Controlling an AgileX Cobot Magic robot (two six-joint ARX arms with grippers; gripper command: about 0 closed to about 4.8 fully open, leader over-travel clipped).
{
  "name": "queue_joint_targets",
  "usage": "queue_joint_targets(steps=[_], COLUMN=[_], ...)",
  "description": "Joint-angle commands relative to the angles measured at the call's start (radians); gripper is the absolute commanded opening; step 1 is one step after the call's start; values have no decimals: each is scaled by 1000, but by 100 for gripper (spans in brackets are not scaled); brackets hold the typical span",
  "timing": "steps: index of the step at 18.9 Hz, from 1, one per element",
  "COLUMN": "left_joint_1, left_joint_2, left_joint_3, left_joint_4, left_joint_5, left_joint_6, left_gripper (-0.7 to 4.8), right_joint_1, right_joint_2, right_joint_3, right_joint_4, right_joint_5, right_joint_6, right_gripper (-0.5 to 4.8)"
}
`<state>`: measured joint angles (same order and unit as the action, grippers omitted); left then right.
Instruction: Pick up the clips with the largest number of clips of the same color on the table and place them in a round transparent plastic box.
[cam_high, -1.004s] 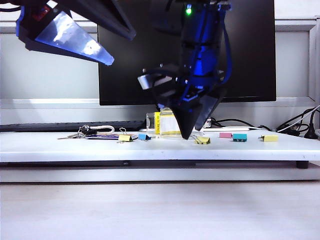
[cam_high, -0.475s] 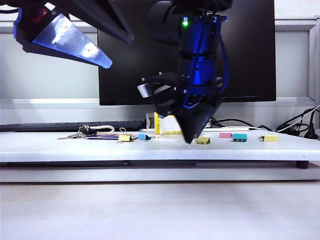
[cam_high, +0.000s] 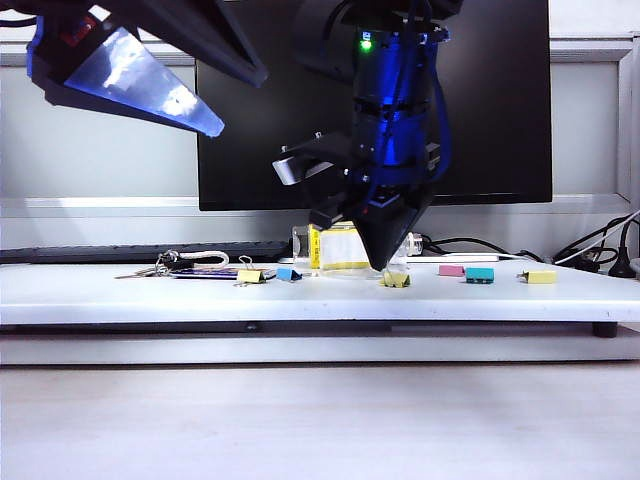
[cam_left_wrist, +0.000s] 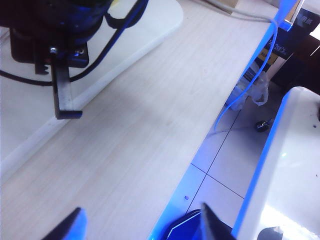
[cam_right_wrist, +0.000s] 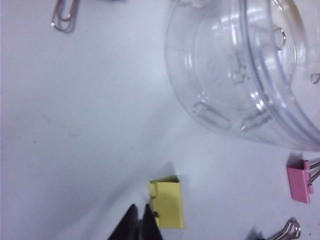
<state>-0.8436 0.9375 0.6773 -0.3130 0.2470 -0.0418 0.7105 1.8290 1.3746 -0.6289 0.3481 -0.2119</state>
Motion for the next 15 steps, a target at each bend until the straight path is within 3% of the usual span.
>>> queue_joint_targets(steps=[1,15], left_joint_1=[-2,-2], left_joint_2=[-3,-3], left_joint_3=[4,4], left_joint_4=[4,1], left_joint_5=[5,-4], left_joint_6=[1,10], left_gripper=[305,306], right_joint_1=[0,4], right_joint_2=[7,-24], right_joint_3=[-4,93], right_joint_4=[-17,-49], right_joint_5=[-4,43], right_joint_6=[-6,-25], right_gripper=[8,8])
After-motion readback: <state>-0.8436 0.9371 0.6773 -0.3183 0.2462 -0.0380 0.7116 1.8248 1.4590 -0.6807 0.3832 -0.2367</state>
